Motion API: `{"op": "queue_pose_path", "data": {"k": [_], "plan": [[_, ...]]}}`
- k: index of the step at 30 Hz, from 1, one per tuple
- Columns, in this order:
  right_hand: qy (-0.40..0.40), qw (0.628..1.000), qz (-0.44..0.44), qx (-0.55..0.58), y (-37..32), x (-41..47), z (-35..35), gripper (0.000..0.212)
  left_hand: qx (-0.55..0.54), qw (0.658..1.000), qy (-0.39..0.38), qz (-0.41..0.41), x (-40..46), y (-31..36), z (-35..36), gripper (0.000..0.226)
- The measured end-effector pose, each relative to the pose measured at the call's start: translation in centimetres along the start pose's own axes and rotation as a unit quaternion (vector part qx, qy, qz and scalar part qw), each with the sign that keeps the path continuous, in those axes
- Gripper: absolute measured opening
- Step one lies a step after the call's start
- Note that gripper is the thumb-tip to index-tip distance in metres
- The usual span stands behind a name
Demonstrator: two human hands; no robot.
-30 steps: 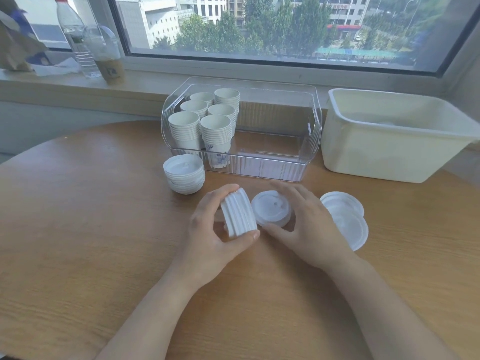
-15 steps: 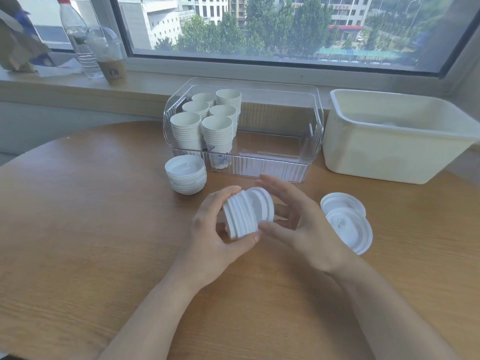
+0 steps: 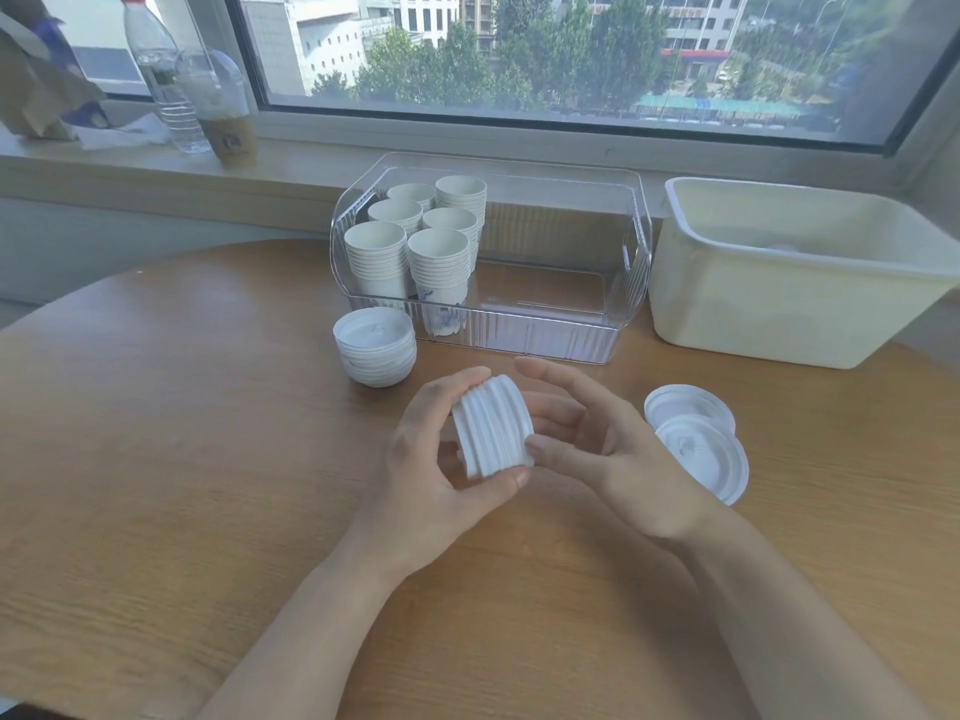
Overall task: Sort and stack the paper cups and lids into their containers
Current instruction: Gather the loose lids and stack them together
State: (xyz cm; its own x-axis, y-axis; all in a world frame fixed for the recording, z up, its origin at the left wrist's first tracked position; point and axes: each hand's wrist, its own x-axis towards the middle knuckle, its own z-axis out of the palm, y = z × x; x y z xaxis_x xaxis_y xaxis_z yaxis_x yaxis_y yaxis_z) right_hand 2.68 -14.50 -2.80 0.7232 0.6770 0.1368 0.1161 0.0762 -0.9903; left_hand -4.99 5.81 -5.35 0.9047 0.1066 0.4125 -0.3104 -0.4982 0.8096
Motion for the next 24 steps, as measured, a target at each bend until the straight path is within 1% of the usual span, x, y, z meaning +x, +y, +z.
{"op": "queue_pose_path", "data": {"k": [11,18,21,23,24], "plan": [[0.019,0.999,0.008,-0.027,-0.3,0.0,0.2,0.057,0.015,1.000,0.001,0.019,0.0,0.0,0.2,0.085],[-0.019,0.999,0.002,-0.033,-0.2,-0.1,-0.1,0.057,0.022,0.999,-0.001,0.026,-0.1,0.3,0.3,0.087],[-0.035,0.998,0.002,-0.044,-0.6,-0.2,-0.8,0.057,0.042,0.998,-0.010,0.036,-0.2,0.5,0.3,0.081],[-0.016,0.996,-0.003,-0.084,-1.0,-0.4,-1.8,0.055,0.048,0.998,-0.019,0.030,-0.2,0.6,0.4,0.078],[0.010,0.993,-0.008,-0.118,-1.3,-0.5,-2.5,0.053,0.047,0.998,-0.020,0.026,-0.3,0.6,0.4,0.078]]}}
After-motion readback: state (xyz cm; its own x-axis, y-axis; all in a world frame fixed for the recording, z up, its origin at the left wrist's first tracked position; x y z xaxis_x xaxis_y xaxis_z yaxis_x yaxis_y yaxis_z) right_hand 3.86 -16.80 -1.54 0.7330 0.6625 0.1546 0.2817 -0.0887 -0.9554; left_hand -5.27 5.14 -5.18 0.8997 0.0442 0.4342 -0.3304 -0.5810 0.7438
